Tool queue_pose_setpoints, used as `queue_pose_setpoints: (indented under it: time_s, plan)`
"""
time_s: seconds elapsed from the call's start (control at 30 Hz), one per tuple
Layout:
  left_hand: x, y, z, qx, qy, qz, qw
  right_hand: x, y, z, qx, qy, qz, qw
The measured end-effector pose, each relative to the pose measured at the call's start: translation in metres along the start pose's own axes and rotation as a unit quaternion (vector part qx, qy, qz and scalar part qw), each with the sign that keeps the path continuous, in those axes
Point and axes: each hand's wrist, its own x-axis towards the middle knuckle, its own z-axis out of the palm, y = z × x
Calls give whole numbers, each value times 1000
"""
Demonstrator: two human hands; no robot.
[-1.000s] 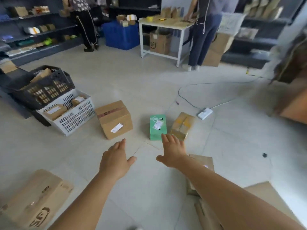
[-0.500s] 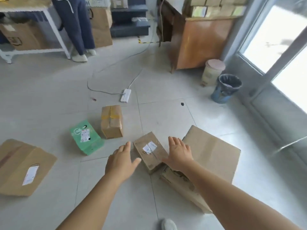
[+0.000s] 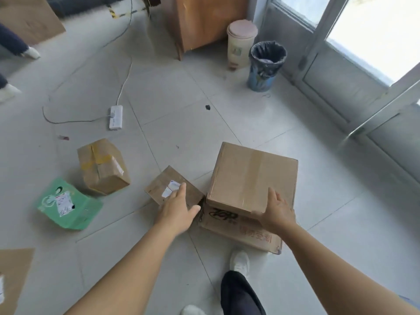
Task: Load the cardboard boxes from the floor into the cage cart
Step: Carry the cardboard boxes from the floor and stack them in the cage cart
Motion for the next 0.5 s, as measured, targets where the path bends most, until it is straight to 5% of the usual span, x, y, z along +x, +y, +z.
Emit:
queue_pose_setpoints:
  time_s: [0.5]
  plan:
    - [200,56,113,1,-71,-63,995,166,121,47,106,-7,134,985]
